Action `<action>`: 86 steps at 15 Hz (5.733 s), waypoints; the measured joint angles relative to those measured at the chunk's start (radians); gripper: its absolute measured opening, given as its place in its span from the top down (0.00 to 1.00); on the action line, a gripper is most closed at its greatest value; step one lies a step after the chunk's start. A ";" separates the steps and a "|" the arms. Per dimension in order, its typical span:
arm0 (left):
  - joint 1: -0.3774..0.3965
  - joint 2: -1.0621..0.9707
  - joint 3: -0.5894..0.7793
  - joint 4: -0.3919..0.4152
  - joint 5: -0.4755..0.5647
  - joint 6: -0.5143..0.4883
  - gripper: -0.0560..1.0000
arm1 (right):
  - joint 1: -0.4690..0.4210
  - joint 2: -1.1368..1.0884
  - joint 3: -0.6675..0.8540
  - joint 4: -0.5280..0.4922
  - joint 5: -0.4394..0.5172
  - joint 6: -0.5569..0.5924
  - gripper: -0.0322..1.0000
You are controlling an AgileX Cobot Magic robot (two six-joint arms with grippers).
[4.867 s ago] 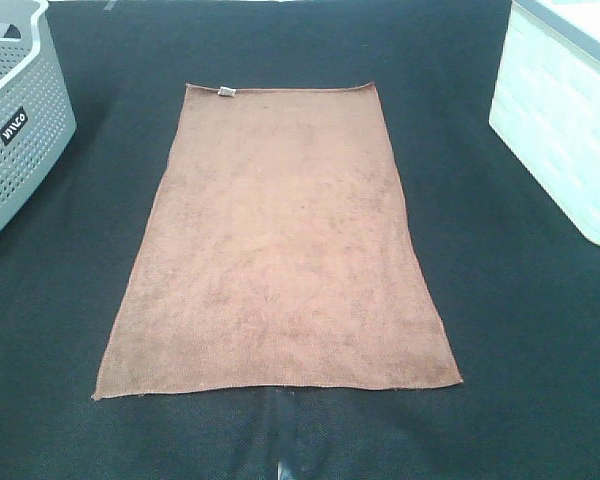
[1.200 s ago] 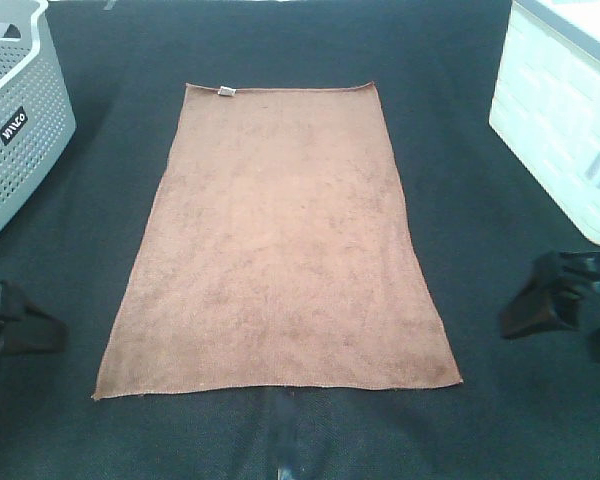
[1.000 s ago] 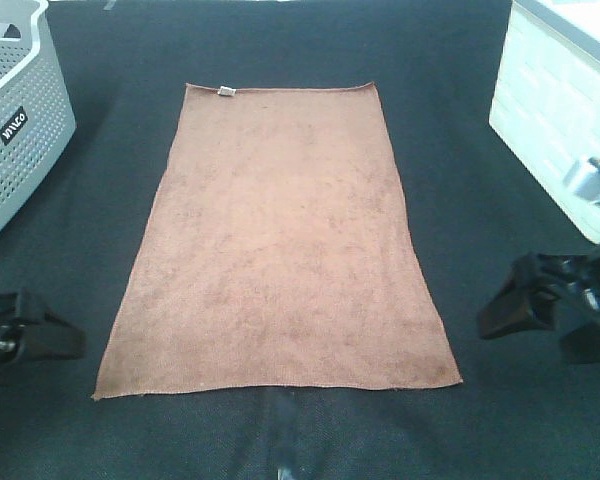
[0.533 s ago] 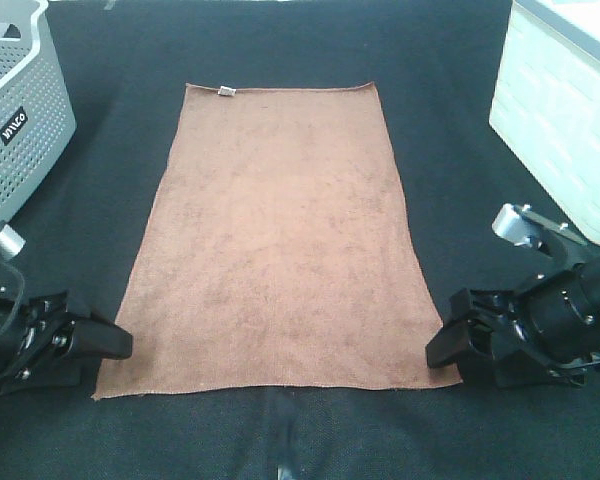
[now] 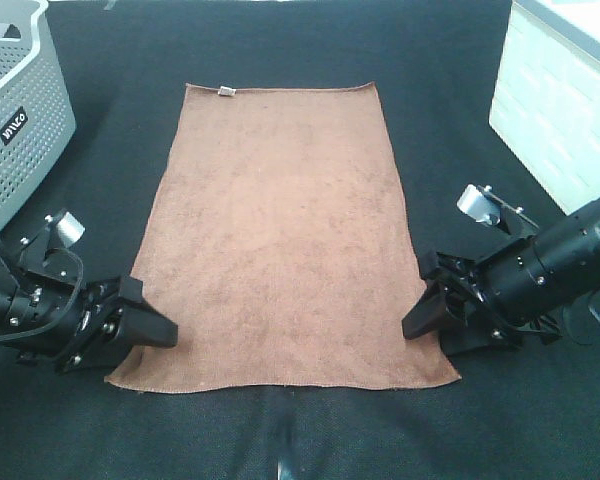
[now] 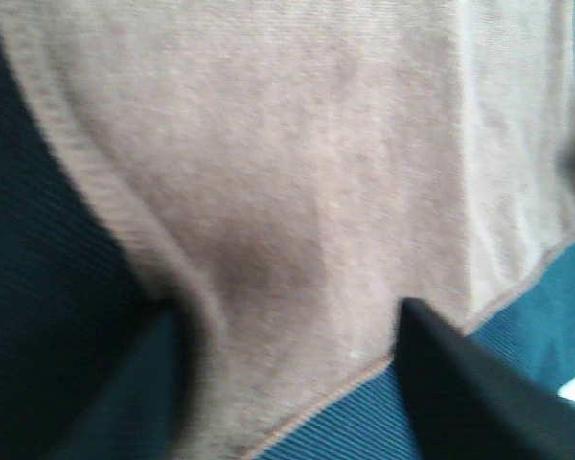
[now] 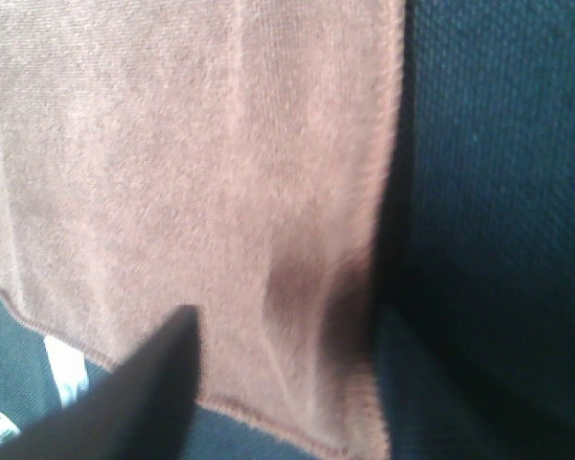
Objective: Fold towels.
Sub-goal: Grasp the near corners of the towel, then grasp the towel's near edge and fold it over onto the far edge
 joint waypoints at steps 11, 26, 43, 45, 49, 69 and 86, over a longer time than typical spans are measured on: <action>0.010 -0.050 -0.009 0.179 -0.036 -0.133 0.95 | 0.000 -0.058 -0.018 -0.043 0.033 0.077 0.97; 0.011 -0.348 0.267 0.448 -0.007 -0.386 0.95 | 0.000 -0.275 0.274 -0.190 0.092 0.225 0.97; 0.011 0.045 -0.622 0.496 -0.180 -0.427 0.95 | 0.000 0.167 -0.813 -0.401 0.191 0.420 0.97; 0.011 0.100 -0.706 0.499 -0.180 -0.427 0.95 | 0.000 0.227 -0.904 -0.431 0.208 0.444 0.97; 0.011 0.304 -1.008 0.515 -0.202 -0.430 0.95 | 0.000 0.472 -1.275 -0.485 0.231 0.498 0.97; 0.016 0.634 -1.422 0.557 -0.315 -0.430 0.20 | 0.000 0.793 -1.641 -0.471 0.121 0.493 0.25; 0.107 0.427 -1.163 0.890 0.249 -0.898 0.26 | 0.000 0.536 -1.534 -0.724 0.627 0.727 0.24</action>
